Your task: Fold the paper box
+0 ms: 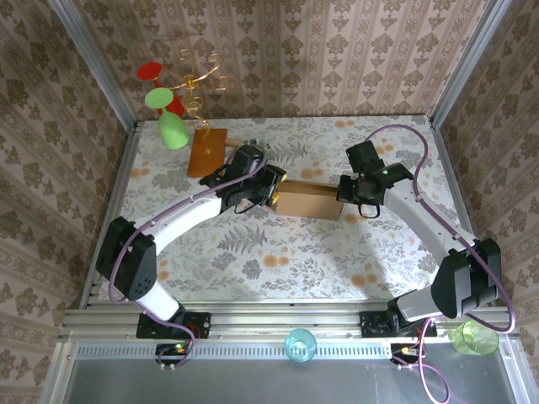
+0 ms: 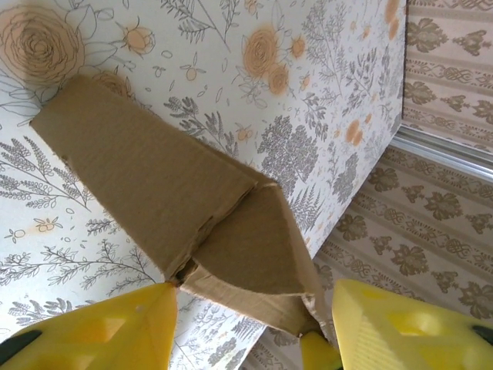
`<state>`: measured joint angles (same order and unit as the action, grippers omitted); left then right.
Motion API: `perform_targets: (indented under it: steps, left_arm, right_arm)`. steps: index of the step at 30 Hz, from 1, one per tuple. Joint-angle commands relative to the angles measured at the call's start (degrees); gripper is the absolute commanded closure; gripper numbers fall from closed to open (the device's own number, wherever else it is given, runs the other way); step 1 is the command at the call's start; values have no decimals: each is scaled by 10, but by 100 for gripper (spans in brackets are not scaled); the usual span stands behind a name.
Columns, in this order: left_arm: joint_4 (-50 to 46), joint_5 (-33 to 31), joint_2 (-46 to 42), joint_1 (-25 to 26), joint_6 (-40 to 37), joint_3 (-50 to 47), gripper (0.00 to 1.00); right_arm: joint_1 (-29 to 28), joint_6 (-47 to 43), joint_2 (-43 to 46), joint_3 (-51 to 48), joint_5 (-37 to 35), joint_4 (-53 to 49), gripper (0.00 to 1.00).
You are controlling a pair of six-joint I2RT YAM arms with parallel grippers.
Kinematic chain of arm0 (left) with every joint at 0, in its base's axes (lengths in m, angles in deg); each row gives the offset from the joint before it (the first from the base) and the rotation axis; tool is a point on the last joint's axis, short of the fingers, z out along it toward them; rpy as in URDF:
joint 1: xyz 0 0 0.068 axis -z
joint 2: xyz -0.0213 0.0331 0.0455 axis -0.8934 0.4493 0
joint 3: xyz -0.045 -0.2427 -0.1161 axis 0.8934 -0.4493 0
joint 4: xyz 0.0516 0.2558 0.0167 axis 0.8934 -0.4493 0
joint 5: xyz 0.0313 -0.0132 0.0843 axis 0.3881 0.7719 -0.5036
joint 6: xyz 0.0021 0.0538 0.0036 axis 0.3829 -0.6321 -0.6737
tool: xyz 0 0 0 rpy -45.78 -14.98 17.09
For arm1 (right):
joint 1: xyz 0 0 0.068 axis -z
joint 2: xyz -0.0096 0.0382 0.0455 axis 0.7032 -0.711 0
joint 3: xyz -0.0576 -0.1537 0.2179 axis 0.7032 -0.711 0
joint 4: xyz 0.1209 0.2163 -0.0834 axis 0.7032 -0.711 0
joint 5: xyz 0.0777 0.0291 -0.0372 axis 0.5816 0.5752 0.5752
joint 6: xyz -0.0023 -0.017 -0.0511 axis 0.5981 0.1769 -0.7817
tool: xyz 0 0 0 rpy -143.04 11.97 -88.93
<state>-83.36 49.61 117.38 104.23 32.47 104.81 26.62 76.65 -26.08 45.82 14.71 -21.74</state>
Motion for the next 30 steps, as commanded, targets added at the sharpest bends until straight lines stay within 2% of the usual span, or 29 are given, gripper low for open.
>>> perform_targets:
  steps: [1,24,30]
  left_arm:
    - [1,4,3,2,27,-14,46]
    - [33,-7,6,-1,46,-76,60]
    - [30,-8,12,0,44,-76,62]
  right_arm:
    - [-3,2,3,-10,-8,-25,100]
    - [-3,3,6,6,9,-36,100]
    - [-2,11,15,36,43,-65,82]
